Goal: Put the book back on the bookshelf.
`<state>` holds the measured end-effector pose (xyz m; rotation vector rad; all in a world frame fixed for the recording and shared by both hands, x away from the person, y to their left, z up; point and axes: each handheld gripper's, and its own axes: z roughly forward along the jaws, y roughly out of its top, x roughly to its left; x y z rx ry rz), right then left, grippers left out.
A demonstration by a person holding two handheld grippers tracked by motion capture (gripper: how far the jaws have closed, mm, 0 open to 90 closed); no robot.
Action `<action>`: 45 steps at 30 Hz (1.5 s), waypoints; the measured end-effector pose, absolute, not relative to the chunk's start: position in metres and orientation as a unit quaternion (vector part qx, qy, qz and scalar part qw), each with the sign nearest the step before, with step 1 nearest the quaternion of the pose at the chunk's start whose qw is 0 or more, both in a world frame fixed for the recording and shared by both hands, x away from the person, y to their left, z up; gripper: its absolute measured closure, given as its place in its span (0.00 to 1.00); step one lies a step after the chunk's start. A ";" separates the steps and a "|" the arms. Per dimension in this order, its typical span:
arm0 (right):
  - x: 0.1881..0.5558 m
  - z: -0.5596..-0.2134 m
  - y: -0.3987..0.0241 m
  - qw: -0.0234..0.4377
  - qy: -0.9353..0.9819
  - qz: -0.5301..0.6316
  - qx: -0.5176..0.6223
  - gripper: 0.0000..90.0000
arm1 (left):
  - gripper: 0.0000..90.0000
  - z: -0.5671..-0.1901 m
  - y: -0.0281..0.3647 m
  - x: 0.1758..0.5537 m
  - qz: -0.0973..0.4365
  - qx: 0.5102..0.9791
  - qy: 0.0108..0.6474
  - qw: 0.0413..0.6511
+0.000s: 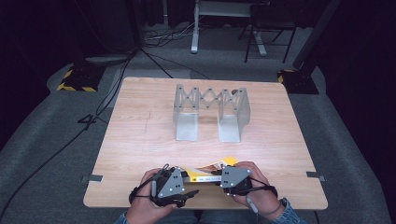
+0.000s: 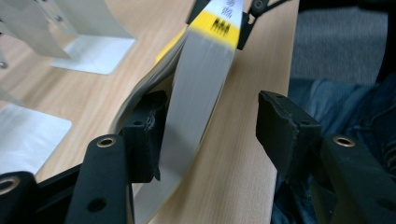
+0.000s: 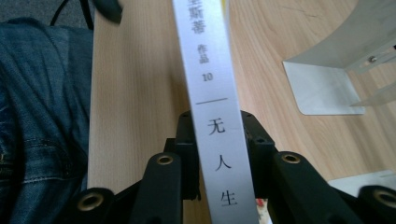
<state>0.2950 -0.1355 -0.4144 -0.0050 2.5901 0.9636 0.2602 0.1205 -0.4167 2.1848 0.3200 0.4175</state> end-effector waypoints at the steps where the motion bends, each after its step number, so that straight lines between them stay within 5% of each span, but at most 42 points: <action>1: 0.294 -0.412 -0.137 0.193 0.920 0.342 0.001 0.83 | 0.44 -0.415 0.123 0.259 0.180 0.874 0.138 0.430; 4: 0.296 -0.407 -0.144 0.208 0.916 0.343 0.022 0.85 | 0.33 -0.408 0.137 0.259 0.212 0.860 0.175 0.431; 45: 0.337 -0.330 -0.194 0.340 0.788 0.464 0.219 0.85 | 0.30 -0.497 0.232 0.308 0.179 0.813 0.425 0.354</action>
